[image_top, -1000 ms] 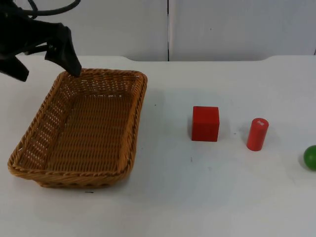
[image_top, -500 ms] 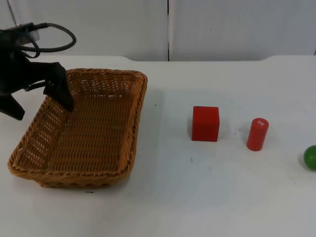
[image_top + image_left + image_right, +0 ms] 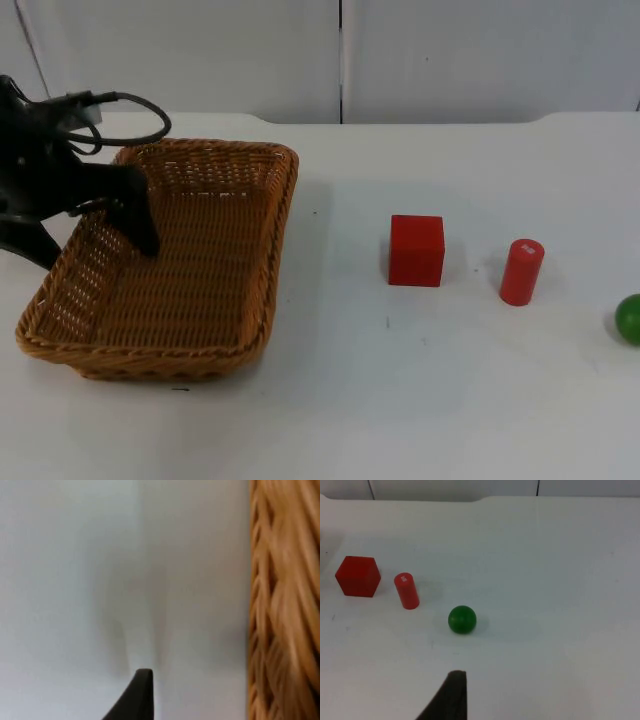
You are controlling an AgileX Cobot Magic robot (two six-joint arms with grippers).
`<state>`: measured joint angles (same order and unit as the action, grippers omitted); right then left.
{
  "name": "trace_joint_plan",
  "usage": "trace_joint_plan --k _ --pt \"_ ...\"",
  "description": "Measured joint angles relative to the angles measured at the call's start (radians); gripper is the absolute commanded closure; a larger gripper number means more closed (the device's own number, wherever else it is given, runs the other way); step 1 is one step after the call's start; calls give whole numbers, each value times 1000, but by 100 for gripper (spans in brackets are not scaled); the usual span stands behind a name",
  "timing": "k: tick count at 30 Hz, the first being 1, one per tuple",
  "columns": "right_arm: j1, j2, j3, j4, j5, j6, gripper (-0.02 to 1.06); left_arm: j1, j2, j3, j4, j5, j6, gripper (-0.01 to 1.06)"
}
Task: Pick up the basket with the left hand and place the object to the left of the red cylinder into the basket with the right hand.
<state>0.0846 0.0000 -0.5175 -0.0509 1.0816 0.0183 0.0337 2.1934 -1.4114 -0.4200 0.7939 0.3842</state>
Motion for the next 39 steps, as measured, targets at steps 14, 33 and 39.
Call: trace_joint_plan --k 14,33,39 --pt "0 0 0 0 0 -3 -1 0 49 -28 11 5 0 9" --pt "0 0 0 -10 0 -9 -1 0 55 -28 -8 52 -18 63" --pt "0 0 0 -10 0 -9 -1 0 55 -28 -28 73 -18 81"
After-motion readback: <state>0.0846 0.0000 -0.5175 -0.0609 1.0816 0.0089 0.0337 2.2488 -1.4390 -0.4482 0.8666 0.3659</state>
